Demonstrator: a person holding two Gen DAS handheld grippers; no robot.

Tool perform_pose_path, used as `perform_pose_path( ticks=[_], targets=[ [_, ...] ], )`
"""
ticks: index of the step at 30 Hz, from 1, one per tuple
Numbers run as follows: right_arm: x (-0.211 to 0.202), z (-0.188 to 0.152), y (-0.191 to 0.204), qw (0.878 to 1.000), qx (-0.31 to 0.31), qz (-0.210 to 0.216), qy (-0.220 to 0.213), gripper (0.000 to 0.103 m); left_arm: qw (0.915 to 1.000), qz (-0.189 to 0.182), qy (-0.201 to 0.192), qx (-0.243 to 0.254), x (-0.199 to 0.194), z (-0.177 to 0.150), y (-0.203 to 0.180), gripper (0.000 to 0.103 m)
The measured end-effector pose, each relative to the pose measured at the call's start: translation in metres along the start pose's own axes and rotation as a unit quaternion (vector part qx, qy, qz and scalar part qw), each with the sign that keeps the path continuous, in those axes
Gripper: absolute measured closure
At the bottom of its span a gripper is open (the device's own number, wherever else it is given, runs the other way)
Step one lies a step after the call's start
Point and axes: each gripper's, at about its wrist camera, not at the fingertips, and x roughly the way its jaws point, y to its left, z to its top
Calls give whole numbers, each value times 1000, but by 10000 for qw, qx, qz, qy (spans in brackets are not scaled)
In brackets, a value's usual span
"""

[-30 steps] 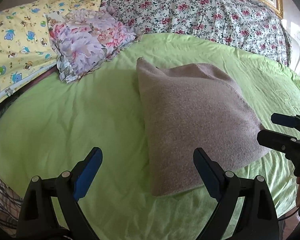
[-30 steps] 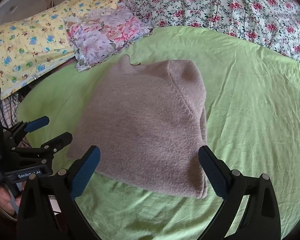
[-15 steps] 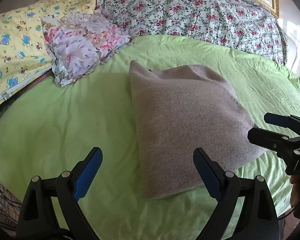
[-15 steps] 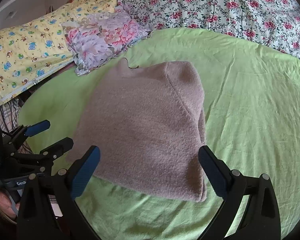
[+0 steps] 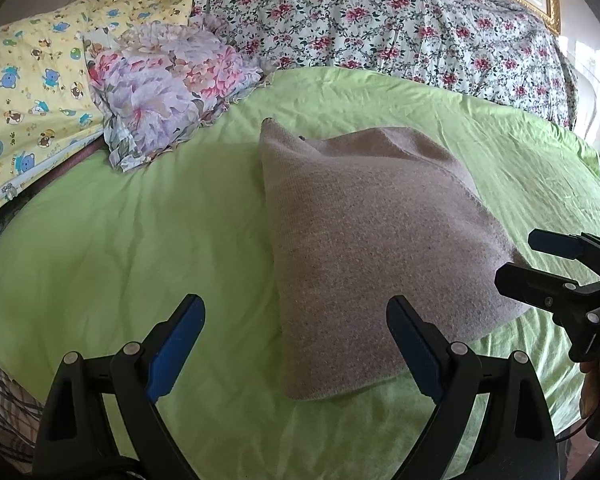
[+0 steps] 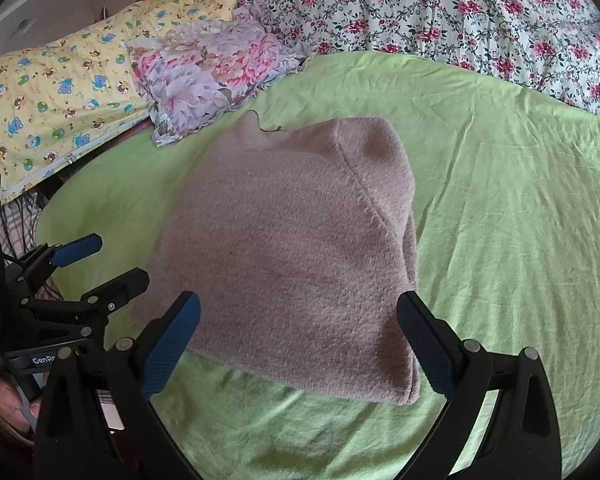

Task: Fold small clothes

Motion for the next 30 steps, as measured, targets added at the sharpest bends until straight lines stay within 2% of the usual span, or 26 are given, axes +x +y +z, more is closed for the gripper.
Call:
perform_pose_path(
  ticks=[30],
  targets=[
    [1,2,7,10000,-20,-27,-18,4,10000,-14,-29,12,-4,-2,-5,10]
  ],
)
